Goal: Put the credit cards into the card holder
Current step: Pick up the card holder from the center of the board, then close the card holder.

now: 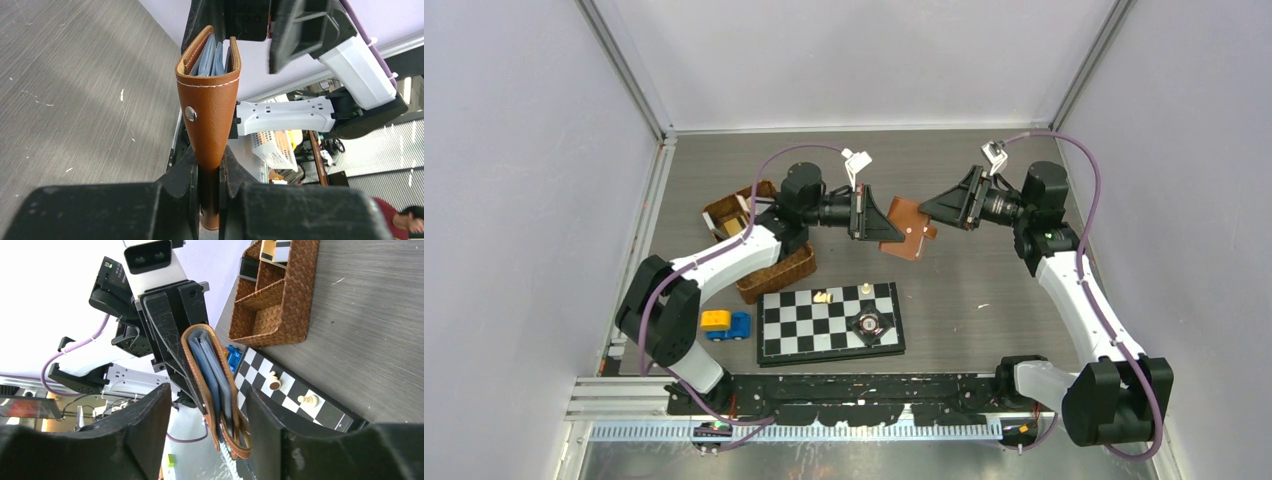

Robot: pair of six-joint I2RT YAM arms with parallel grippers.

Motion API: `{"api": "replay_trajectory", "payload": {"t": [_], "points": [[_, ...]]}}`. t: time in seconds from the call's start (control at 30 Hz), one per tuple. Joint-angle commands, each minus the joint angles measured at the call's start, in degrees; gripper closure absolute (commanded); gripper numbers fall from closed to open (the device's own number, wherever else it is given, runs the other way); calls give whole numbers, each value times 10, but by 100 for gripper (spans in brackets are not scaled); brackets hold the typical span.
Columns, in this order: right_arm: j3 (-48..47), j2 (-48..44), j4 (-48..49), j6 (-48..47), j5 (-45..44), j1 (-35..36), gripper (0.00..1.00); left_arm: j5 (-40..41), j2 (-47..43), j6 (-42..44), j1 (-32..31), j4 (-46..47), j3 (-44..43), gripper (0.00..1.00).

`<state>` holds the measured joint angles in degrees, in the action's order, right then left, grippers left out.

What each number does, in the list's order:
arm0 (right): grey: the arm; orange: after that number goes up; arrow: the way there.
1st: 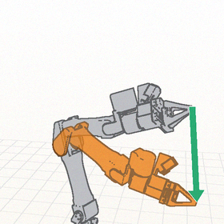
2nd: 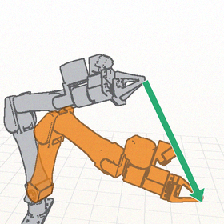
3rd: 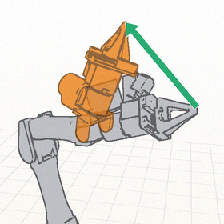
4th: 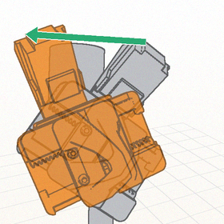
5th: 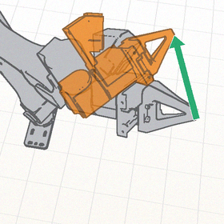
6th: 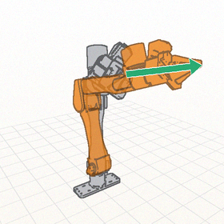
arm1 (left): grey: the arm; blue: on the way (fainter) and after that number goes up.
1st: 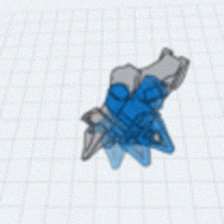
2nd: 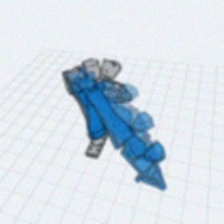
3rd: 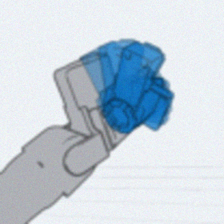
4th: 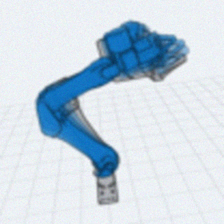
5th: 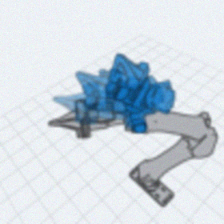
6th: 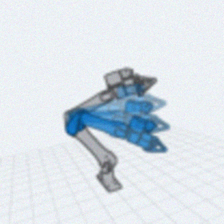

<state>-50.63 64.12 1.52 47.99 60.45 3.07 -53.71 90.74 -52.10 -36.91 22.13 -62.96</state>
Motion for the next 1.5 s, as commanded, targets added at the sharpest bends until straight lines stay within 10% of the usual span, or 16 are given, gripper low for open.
{"api": "replay_trajectory", "payload": {"t": [0.0,0.77,1.23,1.47], "points": [[-4,-21,-31,-30,-5,5,34,40,-26,-2,-5,54,19,100],[86,-22,-82,-78,-147,-11,33,69,-73,-62,19,124,51,100],[51,-42,-188,-82,-228,-45,49,210,-103,71,31,-183,13,100],[-10,-47,-200,-21,-299,23,39,276,-96,112,10,-274,-17,100]]}}
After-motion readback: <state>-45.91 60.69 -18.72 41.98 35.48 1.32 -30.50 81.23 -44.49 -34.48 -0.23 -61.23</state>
